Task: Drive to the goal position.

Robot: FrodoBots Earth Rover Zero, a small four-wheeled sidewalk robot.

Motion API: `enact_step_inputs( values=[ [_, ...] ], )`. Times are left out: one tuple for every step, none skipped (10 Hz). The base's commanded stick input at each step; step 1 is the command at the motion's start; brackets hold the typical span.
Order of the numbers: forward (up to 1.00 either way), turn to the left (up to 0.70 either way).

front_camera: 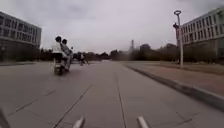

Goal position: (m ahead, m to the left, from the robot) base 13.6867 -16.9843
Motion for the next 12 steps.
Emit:
enact_step_inputs(
  values=[
    [0.70,0.00],
    [0.70,0.00],
    [0.70,0.00],
    [0.70,0.00],
    [0.70,0.00],
    [0.70,0.00],
    [0.70,0.00],
    [0.70,0.00],
    [0.70,0.00],
    [0.70,0.00],
    [0.70,0.00],
    [0.70,0.00]
  ],
)
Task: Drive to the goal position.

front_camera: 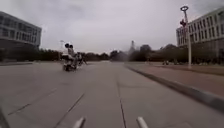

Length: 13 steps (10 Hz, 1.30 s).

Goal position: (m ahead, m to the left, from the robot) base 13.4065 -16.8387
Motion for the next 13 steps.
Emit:
enact_step_inputs(
  values=[
    [0.70,0.00],
    [0.70,0.00],
    [0.70,0.00],
    [0.70,0.00],
    [0.70,0.00],
    [0.70,0.00],
    [0.70,0.00],
    [0.70,0.00],
    [0.70,0.00],
    [0.70,0.00],
    [0.70,0.00],
    [0.70,0.00],
    [0.70,0.00]
  ],
)
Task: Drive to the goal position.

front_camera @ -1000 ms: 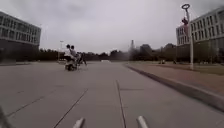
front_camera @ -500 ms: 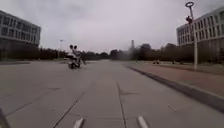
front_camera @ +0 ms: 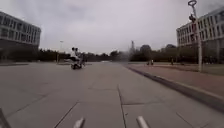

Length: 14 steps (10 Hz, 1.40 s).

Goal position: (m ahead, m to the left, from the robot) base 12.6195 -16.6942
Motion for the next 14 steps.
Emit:
enact_step_inputs(
  values=[
    [0.70,0.00],
    [0.70,0.00],
    [0.70,0.00],
    [0.70,0.00],
    [0.59,0.00],
    [0.45,0.00],
    [0.45,0.00],
    [0.45,0.00],
    [0.45,0.00],
    [0.45,0.00],
    [0.45,0.00],
    [0.45,0.00],
    [0.45,0.00],
    [0.45,0.00]
  ],
)
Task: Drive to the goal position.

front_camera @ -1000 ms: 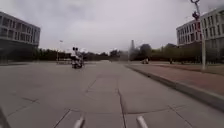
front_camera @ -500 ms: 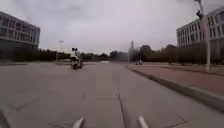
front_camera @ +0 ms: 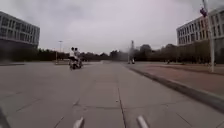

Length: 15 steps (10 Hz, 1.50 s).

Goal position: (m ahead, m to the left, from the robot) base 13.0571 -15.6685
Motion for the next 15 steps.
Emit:
enact_step_inputs(
  values=[
    [0.45,0.00],
    [0.45,0.00],
    [0.45,0.00],
    [0.45,0.00],
    [0.45,0.00],
    [0.45,0.00],
    [0.45,0.00],
    [0.45,0.00],
    [0.45,0.00],
    [0.45,0.00],
    [0.45,0.00],
    [0.48,0.00],
    [0.66,0.00],
    [0.70,0.00],
    [0.70,0.00]
  ],
)
